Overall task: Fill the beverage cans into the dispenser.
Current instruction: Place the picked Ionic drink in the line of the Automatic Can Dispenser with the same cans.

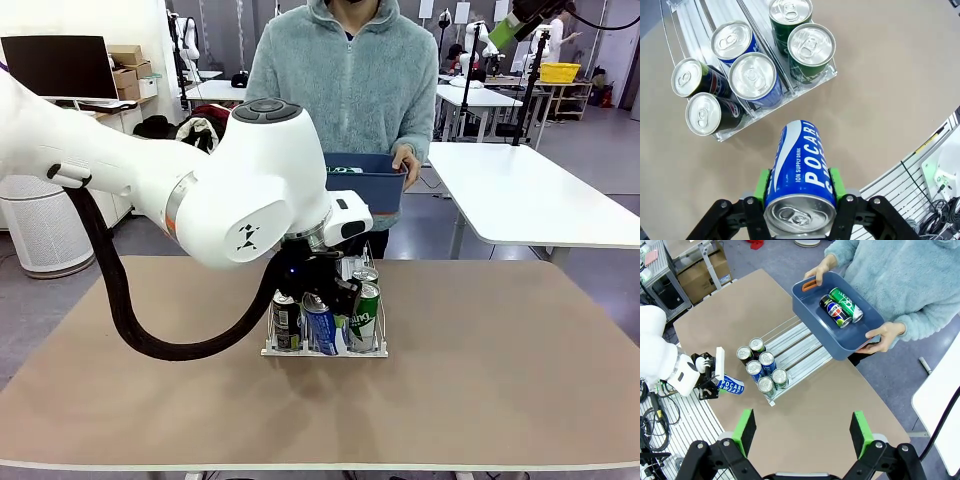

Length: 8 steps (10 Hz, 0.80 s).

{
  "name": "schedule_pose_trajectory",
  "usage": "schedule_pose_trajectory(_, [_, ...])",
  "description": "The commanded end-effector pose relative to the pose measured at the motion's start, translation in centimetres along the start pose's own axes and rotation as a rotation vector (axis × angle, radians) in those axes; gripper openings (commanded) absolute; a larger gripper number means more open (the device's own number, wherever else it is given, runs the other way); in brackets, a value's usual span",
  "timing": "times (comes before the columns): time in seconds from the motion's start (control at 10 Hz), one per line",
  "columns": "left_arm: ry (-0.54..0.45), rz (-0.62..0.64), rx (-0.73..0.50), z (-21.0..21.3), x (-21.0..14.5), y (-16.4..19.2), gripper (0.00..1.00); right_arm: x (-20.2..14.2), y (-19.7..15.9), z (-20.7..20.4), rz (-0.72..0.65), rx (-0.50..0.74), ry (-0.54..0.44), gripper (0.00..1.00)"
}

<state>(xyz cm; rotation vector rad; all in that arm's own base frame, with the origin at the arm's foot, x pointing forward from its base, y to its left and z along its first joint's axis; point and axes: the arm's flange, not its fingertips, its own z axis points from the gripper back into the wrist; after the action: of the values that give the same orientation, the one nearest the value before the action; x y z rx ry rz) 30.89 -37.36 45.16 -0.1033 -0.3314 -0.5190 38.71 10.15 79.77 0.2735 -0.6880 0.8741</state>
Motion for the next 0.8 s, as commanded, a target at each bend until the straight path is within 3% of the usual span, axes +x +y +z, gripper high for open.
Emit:
schedule_pose_trajectory(0.0, [-0.006,-0.004,-0.001,0.1,0.1,-0.1,0.57,-0.2,-0.1,0.0,0.006,0.005,-0.003,1.0])
schedule_pose_trajectory(0.1, [-0.063,-0.106,-0.093,-0.5,-0.4,0.7,0.57,-0.2,-0.1,0.0,0.006,0.005,-0.003,1.0])
schedule_pose_trajectory(0.3, [-0.107,-0.175,-0.084,-0.8,0.2,1.7,0.57,-0.2,-0.1,0.0,0.006,0.005,-0.003,1.0])
schedule_pose_trajectory(0.7, [-0.087,-0.162,-0.044,-0.7,0.6,1.1,0.57,-0.2,-0.1,0.0,0.006,0.005,-0.003,1.0])
